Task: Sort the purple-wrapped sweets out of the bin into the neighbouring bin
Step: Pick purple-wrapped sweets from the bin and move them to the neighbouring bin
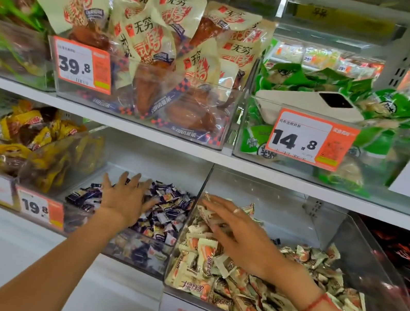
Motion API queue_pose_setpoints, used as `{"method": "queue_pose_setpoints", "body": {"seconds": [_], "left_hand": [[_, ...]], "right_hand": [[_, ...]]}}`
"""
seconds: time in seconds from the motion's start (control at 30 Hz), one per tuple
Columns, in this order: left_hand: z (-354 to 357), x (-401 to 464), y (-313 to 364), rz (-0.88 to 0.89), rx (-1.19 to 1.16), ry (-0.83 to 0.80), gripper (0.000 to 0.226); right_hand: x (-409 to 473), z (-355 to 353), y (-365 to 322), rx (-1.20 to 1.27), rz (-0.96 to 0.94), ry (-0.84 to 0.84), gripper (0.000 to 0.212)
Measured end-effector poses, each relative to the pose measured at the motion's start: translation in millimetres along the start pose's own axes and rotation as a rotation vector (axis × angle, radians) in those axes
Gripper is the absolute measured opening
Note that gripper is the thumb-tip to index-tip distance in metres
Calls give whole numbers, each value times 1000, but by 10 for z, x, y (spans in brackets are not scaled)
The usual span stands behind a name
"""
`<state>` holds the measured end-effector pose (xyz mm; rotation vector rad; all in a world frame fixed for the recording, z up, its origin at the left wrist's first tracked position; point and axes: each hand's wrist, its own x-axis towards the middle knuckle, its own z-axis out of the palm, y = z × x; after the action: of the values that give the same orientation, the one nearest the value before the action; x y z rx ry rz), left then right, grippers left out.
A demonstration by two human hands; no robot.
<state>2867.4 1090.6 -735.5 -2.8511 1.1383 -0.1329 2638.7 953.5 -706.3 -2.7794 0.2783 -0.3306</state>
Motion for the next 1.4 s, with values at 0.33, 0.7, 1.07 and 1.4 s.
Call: {"method": "queue_pose_setpoints", "body": {"seconds": [0.33,0.7,1.07,1.4], "left_hand": [[-579,-1143,663,412,-573,866,22],[-378,-224,2023,684,-141,-121,50],[-348,-326,1770,721,-179,-131,44],[-549,-489,1781,588,-769,114,52]], "right_hand": [[-704,-718,710,-95,310,134,25],[-415,-617,1333,-178,479,-151,28],[-74,-173,1540,-165,592,-354,24],[-432,-848,975,557,455,105,24]]}}
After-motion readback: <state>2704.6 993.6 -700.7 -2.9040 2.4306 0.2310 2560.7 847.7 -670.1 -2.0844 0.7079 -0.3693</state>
